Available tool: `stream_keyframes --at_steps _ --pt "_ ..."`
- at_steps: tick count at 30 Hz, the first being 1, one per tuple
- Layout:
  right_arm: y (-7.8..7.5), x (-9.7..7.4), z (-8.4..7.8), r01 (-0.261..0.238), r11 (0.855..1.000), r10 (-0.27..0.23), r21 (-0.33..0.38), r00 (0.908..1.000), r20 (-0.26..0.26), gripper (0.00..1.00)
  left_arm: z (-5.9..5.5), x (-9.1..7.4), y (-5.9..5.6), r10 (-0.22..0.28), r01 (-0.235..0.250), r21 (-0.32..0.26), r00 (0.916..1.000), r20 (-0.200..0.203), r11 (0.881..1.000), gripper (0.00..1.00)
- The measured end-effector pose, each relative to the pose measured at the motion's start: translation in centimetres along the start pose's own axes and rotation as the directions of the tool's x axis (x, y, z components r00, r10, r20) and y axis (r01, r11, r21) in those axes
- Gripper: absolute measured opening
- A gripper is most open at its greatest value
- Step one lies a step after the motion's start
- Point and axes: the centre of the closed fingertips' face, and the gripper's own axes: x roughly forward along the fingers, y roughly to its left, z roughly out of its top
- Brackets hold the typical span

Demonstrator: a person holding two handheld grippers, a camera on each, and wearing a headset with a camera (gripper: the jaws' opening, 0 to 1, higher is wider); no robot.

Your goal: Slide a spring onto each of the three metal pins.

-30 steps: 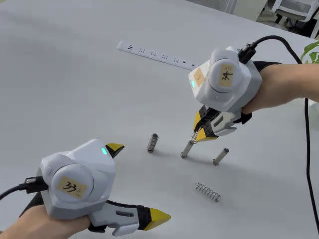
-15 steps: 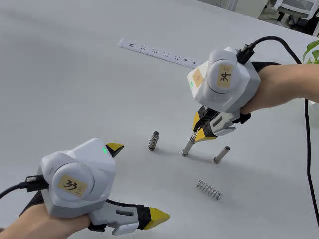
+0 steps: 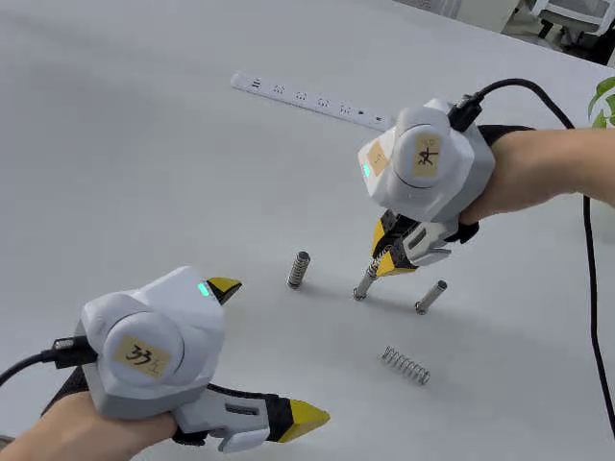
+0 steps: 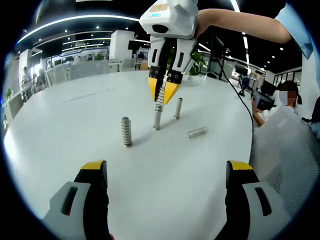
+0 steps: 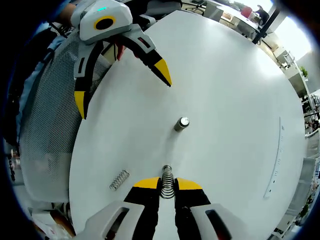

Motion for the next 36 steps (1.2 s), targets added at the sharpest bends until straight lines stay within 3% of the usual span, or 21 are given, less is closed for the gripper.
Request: stream_keyframes --at_steps 21,36 --pt "0.4 2.8 -0.3 -0.023 0.999 0.022 -0.021 0.9987 -0.045 0.08 -0.3 0.0 0.0 0.001 -0.001 -0.018 1.0 -0.001 1.0 0.97" --pt "0.2 3.9 -0.8 -0.01 1.0 0.009 -0.023 0.9989 -0.046 0.08 -0.4 0.1 -0.3 -0.01 0.01 -0.015 0.9999 -0.007 1.0 0.97"
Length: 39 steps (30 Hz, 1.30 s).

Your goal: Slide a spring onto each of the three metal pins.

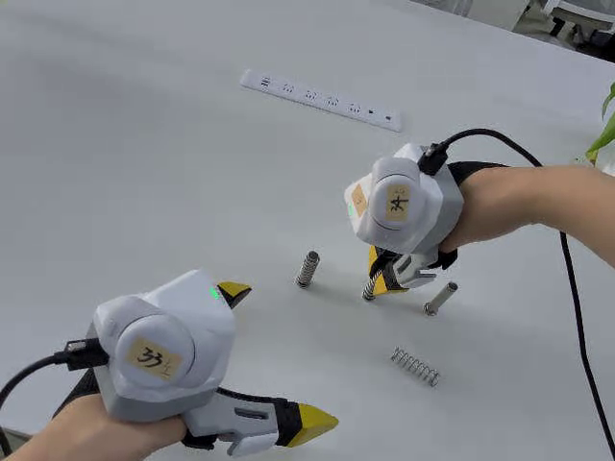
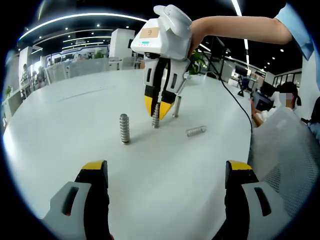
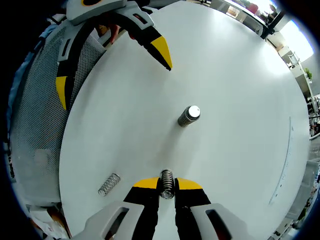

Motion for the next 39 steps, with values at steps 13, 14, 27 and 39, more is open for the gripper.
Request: stream_keyframes --at_steps 13,14,27,39 --pt "0.1 0.5 -0.2 -0.003 1.0 0.003 -0.004 1.0 -0.001 0.08 -0.1 0.0 0.1 -0.001 0.001 -0.001 1.0 -0.003 1.0 0.97" --pt "0.1 0.5 -0.2 -0.003 1.0 0.003 -0.002 1.0 0.003 0.08 -0.1 0.0 0.0 -0.002 0.002 -0.001 1.0 -0.002 1.0 0.97" --pt "0.1 0.2 0.0 0.005 0.999 -0.008 0.045 0.9987 0.051 0.25 0.1 0.0 0.0 -0.004 0.004 0.003 1.0 0.003 1.0 0.97" --pt "0.0 -1.3 1.3 0.06 0.982 -0.104 0.179 0.9633 0.248 0.74 0.6 -0.1 0.2 -0.005 0.004 0.012 0.9999 0.01 1.0 0.97"
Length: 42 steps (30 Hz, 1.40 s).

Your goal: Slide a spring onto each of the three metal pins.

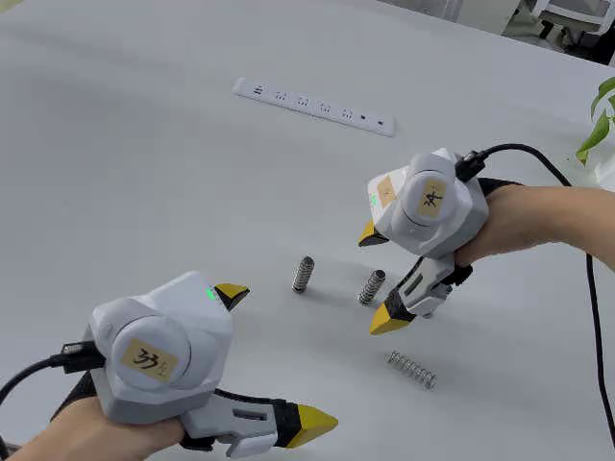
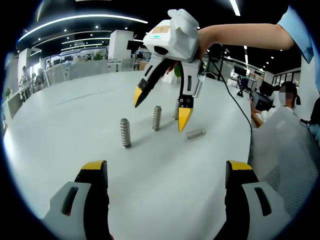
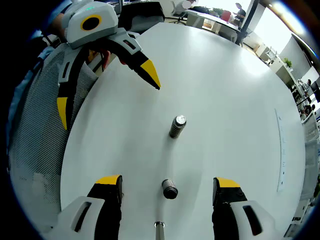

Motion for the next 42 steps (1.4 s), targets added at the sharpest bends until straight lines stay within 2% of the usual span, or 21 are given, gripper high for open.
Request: stream_keyframes --at_steps 3,8,14,15,17,19,21,27,32,37,38,40,42 --pt "0.3 -0.3 0.1 0.012 0.999 -0.014 0.035 0.999 0.043 0.86 0.1 -0.1 0.2 0.0 0.0 0.005 1.0 0.0 1.0 0.97" --pt "0.4 -1.1 0.0 0.051 0.996 -0.058 0.074 0.9936 0.096 0.98 0.2 -0.3 0.3 0.0 0.0 0.016 1.0 -0.007 1.0 0.97" --pt "0.9 -2.1 -0.5 0.073 0.989 -0.091 0.131 0.986 0.14 0.99 0.6 -0.4 0.4 -0.001 0.001 0.03 1.0 -0.001 1.0 0.98" --pt "1.0 -2.4 -0.5 0.08 0.986 -0.102 0.146 0.9827 0.154 0.99 0.7 -0.4 0.4 -0.003 0.003 0.033 1.0 0.001 0.999 0.98" --pt "1.0 -2.9 0.1 0.085 0.975 -0.131 0.204 0.9662 0.222 0.99 0.9 -0.4 0.4 -0.006 0.006 0.042 1.0 0.001 0.999 0.99" --pt "0.9 -3.3 0.0 0.099 0.968 -0.157 0.232 0.9557 0.249 0.99 0.8 -0.3 0.3 -0.01 0.01 0.049 0.9999 -0.005 0.999 0.99" --pt "1.1 -3.6 -0.6 0.108 0.963 -0.171 0.247 0.954 0.247 0.99 1.0 -0.3 0.3 -0.013 0.014 0.055 0.9999 -0.006 0.998 0.99" --pt "2.0 -4.5 -1.6 0.125 0.946 -0.209 0.3 0.9409 0.267 0.99 1.3 -0.3 0.3 -0.021 0.022 0.071 0.9997 -0.008 0.997 0.99" --pt "3.4 -5.1 -2.6 0.137 0.934 -0.229 0.331 0.9387 0.258 0.99 1.5 -0.2 0.1 -0.031 0.032 0.079 0.9995 -0.007 0.996 0.99" --pt "3.9 -5.8 -4.2 0.146 0.91 -0.262 0.388 0.9278 0.266 0.99 1.5 -0.1 -0.1 -0.049 0.05 0.091 0.9987 -0.013 0.995 0.99" --pt "3.9 -6.0 -4.7 0.147 0.901 -0.273 0.408 0.924 0.268 0.99 1.5 -0.1 -0.2 -0.053 0.054 0.095 0.9985 -0.016 0.994 0.99" --pt "4.3 -6.3 -4.8 0.14 0.881 -0.294 0.452 0.9109 0.29 0.99 1.6 -0.1 -0.3 -0.059 0.061 0.099 0.9981 -0.018 0.993 0.99" --pt "4.7 -6.4 -5.3 0.151 0.871 -0.311 0.468 0.9059 0.287 0.99 1.6 0.0 -0.4 -0.064 0.066 0.103 0.9977 -0.024 0.992 0.99"
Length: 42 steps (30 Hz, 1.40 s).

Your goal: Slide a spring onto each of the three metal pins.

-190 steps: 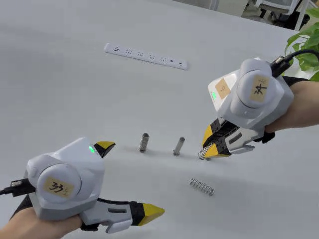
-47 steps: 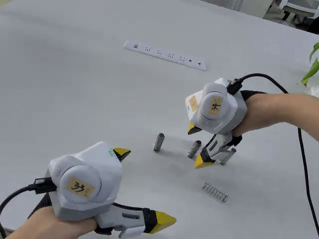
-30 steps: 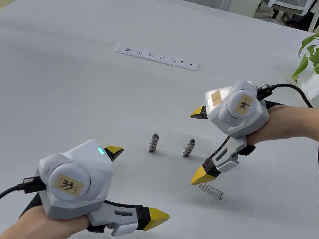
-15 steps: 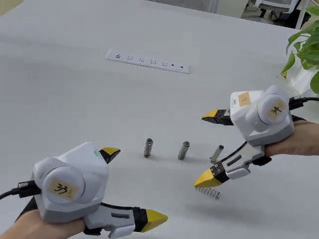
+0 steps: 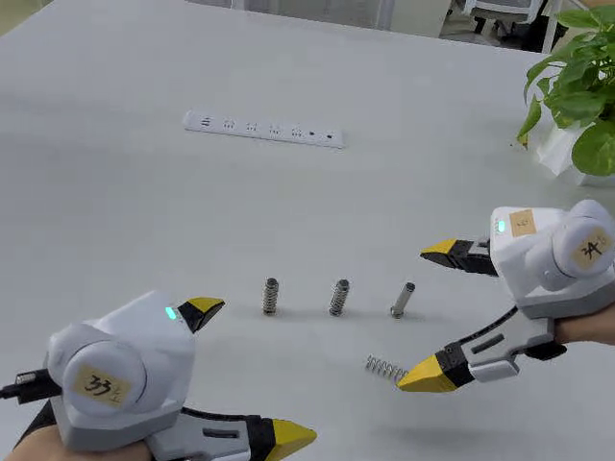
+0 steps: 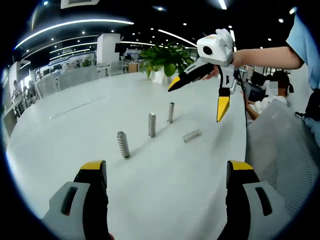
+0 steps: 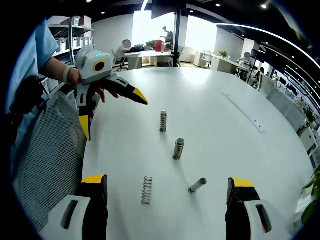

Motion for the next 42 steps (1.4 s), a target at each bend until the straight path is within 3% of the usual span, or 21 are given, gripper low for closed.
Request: stream_keyframes --at_steps 12,16,33,42 --pt "1.3 -2.5 -2.1 0.073 0.991 -0.079 0.112 0.9958 0.047 0.99 0.2 0.5 -0.4 -0.024 0.024 0.015 0.9997 -0.006 1.0 0.99" --pt "1.8 -3.2 -2.9 0.095 0.98 -0.108 0.175 0.9918 0.067 0.99 0.4 0.7 -0.6 -0.036 0.036 0.023 0.9993 -0.008 0.999 0.99" --pt "4.1 -4.6 -5.6 0.142 0.946 -0.18 0.291 0.9781 0.106 0.99 0.1 1.9 -1.6 -0.064 0.065 0.037 0.9975 -0.029 0.997 0.99" --pt "4.2 -5.3 -5.7 0.162 0.935 -0.209 0.314 0.9705 0.121 0.99 0.4 2.8 -2.6 -0.106 0.107 0.057 0.994 -0.027 0.993 0.98"
